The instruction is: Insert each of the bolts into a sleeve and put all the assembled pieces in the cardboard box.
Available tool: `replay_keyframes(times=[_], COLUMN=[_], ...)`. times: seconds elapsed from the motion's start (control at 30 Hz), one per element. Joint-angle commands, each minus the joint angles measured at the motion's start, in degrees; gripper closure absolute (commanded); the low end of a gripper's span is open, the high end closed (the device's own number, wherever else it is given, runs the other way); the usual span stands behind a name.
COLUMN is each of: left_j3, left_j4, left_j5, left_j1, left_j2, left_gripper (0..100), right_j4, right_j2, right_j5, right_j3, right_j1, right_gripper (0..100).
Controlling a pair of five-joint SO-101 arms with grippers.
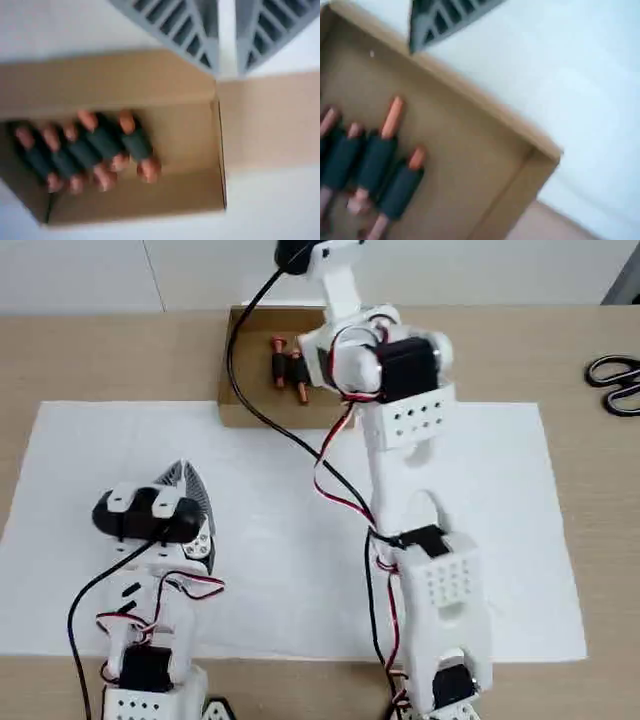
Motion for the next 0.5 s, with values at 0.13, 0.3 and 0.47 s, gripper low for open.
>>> replay_keyframes(times=[0.13, 0.3, 0.47], left_j3=[-0.22, -0.22, -0.22], left_j4=[2.29, 2.29, 2.37], left_j5=[0.44, 0.53, 0.53], left_j1=[-0.09, -0.09, -0.09], left_j2=[-0.70, -0.62, -0.53], left_gripper=[99, 99, 99], right_j4=[-0.04, -4.79, -16.66], right_j2=[-23.16, -32.57, -40.13], right_j5=[7.65, 10.64, 10.64], right_j3=[38.95, 56.18, 68.40], right_j1=[-0.48, -0.40, 0.48], right_gripper=[82.7, 82.7, 82.7])
